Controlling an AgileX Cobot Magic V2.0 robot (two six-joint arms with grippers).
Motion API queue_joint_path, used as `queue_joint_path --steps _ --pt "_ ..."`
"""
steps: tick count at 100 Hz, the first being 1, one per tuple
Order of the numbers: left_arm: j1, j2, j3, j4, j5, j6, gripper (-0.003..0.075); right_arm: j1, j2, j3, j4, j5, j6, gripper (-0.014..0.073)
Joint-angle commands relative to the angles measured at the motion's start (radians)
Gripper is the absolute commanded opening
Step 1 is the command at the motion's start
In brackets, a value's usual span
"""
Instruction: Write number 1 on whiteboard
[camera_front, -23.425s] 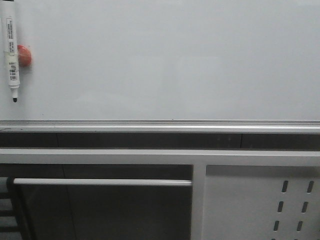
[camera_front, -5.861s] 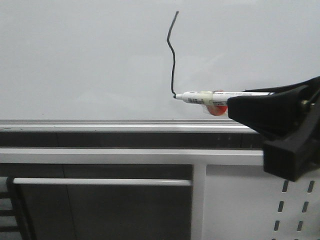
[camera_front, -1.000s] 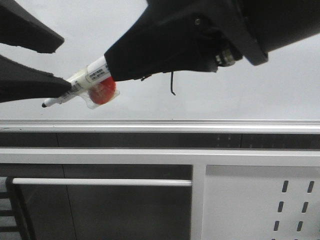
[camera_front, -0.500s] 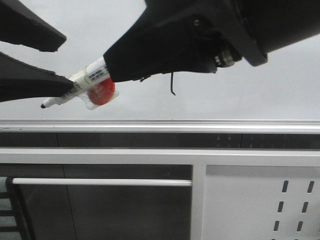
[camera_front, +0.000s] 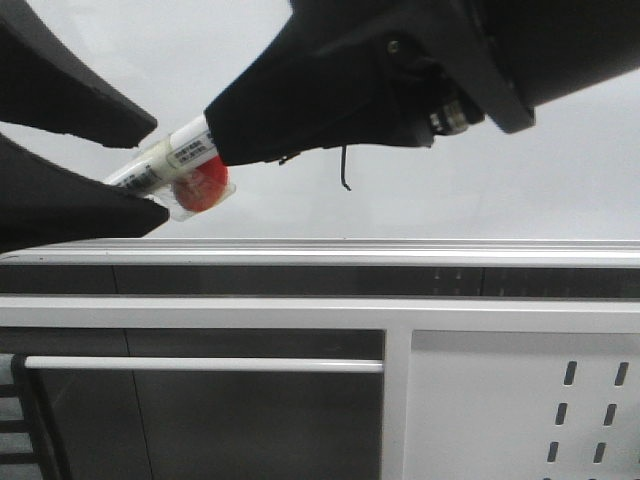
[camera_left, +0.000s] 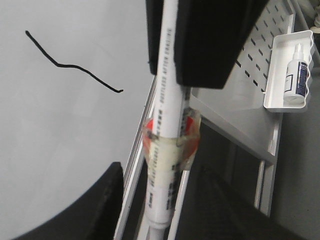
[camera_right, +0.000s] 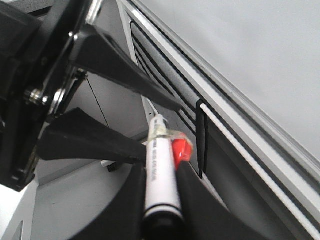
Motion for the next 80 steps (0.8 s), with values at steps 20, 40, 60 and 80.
queue_joint_path --steps 20,40,60,80 --pt "-0.002 -0.007 -0.034 -0.013 0.006 -0.009 0.0274 0.001 -0.018 -0.037 0.005 -0.024 -0.002 -0.005" --pt "-0.002 -0.007 -0.034 -0.013 0.006 -0.009 0.0109 0.001 -0.018 -0.037 0.005 -0.049 -0.002 -0.005" --pt "-0.002 -0.007 -0.034 -0.013 0.007 -0.009 -0.0015 0.001 -0.018 -0.037 -0.001 -0.06 -0.002 -0.005" --pt "-0.002 -0.007 -0.034 -0.013 0.007 -0.009 -0.0015 0.001 -0.018 -0.037 -0.005 -0.06 -0.002 -0.0048"
